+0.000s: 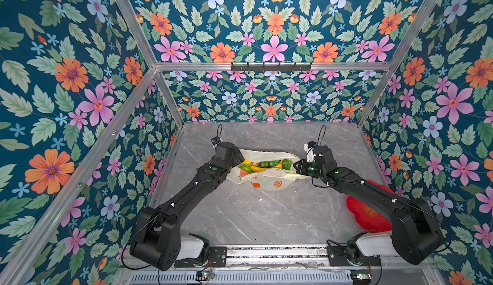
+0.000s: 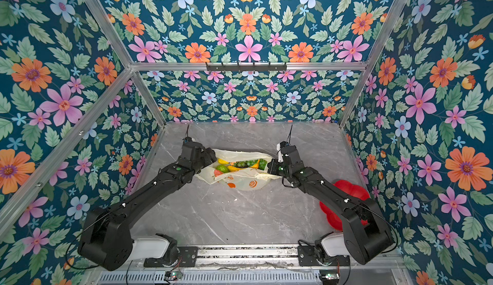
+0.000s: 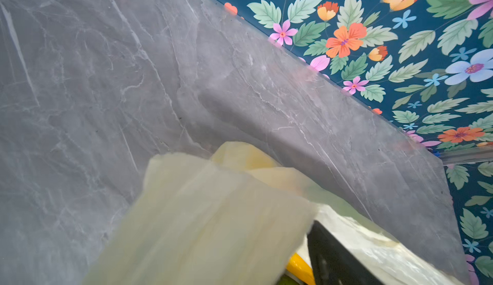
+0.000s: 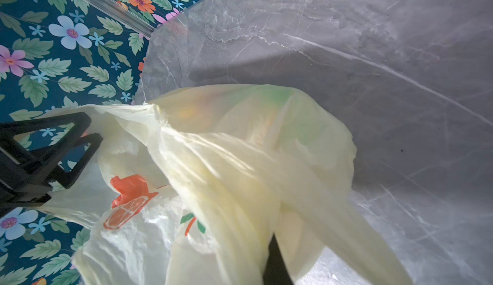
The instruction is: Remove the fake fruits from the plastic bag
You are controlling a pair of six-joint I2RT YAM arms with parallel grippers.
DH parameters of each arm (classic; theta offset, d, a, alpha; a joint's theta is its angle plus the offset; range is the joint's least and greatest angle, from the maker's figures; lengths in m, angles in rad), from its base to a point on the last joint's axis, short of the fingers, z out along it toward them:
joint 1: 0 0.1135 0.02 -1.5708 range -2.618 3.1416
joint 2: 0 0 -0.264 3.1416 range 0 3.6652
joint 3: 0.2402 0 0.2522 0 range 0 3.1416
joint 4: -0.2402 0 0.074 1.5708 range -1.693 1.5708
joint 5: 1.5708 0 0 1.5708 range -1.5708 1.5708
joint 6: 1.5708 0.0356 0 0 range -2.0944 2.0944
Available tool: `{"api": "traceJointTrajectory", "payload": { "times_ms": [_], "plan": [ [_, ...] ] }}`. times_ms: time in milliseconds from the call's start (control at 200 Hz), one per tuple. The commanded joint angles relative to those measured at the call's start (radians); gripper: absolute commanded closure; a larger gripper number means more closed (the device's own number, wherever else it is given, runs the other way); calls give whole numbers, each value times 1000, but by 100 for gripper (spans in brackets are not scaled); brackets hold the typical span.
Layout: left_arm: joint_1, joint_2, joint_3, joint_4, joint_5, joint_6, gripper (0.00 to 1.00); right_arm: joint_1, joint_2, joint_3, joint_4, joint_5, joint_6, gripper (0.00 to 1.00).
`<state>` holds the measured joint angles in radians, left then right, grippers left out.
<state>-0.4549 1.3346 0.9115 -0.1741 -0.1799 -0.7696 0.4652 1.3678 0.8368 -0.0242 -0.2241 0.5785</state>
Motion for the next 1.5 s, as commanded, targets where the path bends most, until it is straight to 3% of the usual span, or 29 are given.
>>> {"api": "traceJointTrajectory", "payload": {
  "times_ms": [0, 250, 355, 465, 655, 755, 855, 1200, 1335, 1495],
  "plan": [
    [-29, -14, 0, -95, -82, -104, 10, 9, -14, -5, 0, 40, -27, 100],
    [-107, -60, -51, -77, -118, -194, 8, 44, -29, -12, -15, 84, -47, 100],
    [-67, -68, -83, 31, -49, -154, 12, 51, -22, -9, -14, 88, -54, 100],
    [-70, 18, 33, -76, -153, -91, 10, 54, -15, -4, -18, 89, -52, 100],
    [-79, 98, -3, 82, -7, -90, 12, 61, -16, 6, -27, 101, -52, 100],
    [-111, 174, 95, -73, -111, -73, 10, 61, -15, 7, -27, 100, -52, 100],
    [-128, 210, 129, -124, -175, -59, 9, 62, -13, 12, -33, 99, -55, 100],
    [-185, -3, 60, -195, -246, -117, 7, 62, -21, 18, -50, 123, -75, 100],
    [-193, -64, 15, -196, -198, -138, 7, 65, -20, 23, -56, 124, -80, 100],
    [-202, -40, -21, -179, -138, -159, 6, 75, -19, 27, -60, 136, -89, 100]
  ]
}}
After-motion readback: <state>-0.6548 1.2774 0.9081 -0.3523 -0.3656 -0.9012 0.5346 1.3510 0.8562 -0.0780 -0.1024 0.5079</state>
